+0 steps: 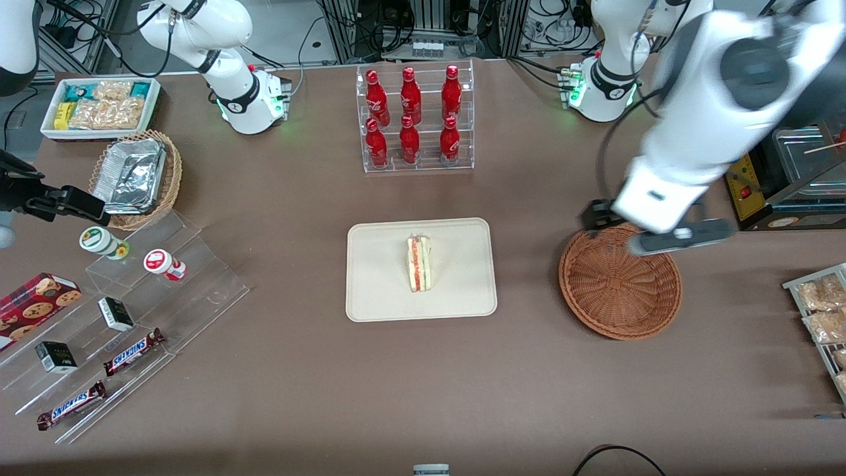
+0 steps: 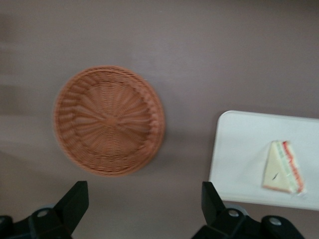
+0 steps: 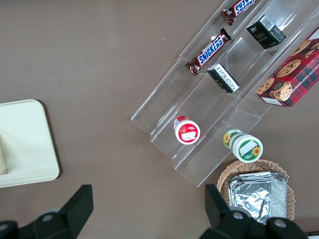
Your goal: Place sandwich from basket to tray
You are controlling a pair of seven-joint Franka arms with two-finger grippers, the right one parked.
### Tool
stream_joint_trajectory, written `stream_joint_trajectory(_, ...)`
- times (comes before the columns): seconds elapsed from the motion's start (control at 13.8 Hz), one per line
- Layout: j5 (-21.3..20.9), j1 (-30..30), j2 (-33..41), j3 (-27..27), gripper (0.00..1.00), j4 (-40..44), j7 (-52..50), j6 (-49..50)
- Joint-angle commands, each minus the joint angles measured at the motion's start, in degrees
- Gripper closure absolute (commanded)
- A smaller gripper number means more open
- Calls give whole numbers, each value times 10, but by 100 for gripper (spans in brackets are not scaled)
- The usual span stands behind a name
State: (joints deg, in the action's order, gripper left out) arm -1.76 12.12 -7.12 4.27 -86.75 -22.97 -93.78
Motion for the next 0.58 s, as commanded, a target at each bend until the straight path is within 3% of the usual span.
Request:
stream_joint_trajectory(0.0,12,-49,39,6,0,-21,77,31)
stream_joint_trajectory(0.51,35,-115,93,0,0,-61,185,56)
